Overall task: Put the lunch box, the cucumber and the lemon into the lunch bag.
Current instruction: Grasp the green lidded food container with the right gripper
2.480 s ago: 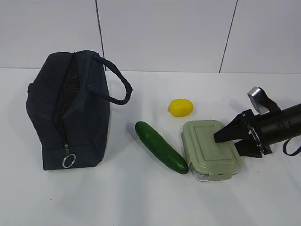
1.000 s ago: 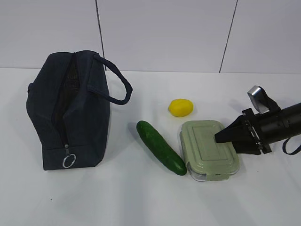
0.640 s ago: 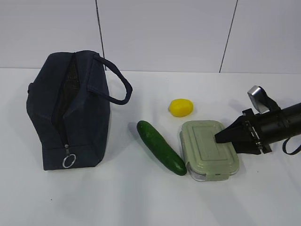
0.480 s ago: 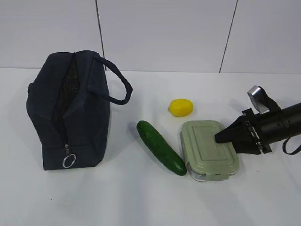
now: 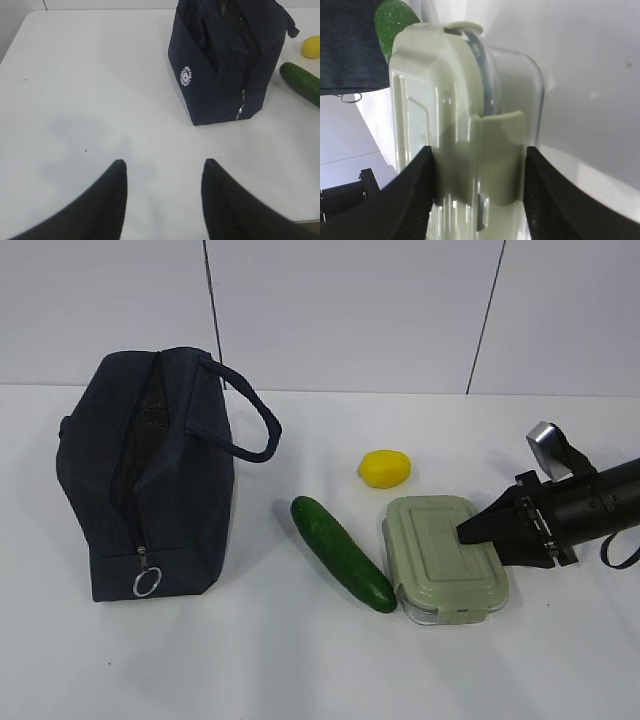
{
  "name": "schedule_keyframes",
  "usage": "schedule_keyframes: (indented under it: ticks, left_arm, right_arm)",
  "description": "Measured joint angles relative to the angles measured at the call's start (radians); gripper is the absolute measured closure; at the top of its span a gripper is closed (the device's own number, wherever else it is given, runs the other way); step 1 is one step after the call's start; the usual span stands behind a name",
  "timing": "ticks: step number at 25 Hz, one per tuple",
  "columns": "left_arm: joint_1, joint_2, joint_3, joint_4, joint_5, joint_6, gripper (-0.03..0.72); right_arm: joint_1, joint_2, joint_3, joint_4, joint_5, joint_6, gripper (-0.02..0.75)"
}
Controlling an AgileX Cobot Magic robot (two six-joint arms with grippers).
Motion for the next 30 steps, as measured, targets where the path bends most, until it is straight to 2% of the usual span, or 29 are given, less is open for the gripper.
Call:
schedule_keyframes:
  ticks: [30]
  left_arm:
    - [0.0, 0.0, 0.0, 0.0, 0.0, 0.0, 0.348]
  right_arm:
    - [0.0, 0.0, -0.001, 0.004, 0.0, 0.019, 0.36]
